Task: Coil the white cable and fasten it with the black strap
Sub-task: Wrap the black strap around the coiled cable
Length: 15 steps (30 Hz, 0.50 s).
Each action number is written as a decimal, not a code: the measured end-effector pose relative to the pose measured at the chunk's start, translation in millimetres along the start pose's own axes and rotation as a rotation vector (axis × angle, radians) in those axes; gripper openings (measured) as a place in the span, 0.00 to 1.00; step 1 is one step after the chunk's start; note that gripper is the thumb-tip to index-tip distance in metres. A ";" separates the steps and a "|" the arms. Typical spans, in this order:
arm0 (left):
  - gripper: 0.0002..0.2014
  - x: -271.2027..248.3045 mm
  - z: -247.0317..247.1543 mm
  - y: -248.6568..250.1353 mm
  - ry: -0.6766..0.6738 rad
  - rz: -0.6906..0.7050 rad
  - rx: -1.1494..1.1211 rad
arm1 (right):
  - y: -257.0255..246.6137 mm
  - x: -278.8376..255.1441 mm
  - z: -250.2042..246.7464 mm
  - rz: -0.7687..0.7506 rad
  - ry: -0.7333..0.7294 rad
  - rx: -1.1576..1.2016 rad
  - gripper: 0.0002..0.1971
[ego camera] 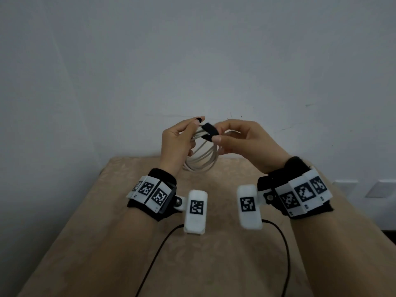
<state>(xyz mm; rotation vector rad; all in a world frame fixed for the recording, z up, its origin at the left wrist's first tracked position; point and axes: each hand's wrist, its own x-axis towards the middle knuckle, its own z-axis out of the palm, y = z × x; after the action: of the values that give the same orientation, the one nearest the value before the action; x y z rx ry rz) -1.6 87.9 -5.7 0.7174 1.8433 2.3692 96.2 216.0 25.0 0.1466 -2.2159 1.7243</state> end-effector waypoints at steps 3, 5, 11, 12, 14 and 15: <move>0.08 -0.6 3.7 1.8 -0.003 -0.038 0.021 | 3.0 0.4 0.2 -0.072 -0.006 0.128 0.02; 0.08 0.3 3.5 1.2 -0.007 -0.055 0.015 | 5.3 2.3 1.3 -0.101 0.022 0.177 0.03; 0.08 -3.3 2.9 0.6 -0.063 -0.022 0.024 | 8.4 4.8 -2.6 -0.169 0.247 -0.051 0.02; 0.08 -4.3 3.8 0.3 -0.076 -0.016 0.029 | 9.6 5.3 -4.2 -0.160 0.252 -0.058 0.02; 0.08 -5.4 5.3 0.5 -0.098 -0.013 0.034 | 12.8 6.6 -5.7 -0.124 0.233 -0.109 0.03; 0.09 -5.7 5.9 0.6 -0.108 -0.013 0.036 | 14.6 7.3 -5.9 -0.102 0.217 -0.129 0.04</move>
<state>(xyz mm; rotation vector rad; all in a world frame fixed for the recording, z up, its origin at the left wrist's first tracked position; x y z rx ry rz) 5.9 91.3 -6.0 0.8177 1.8450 2.2470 86.4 226.3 15.1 0.0386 -2.1133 1.4650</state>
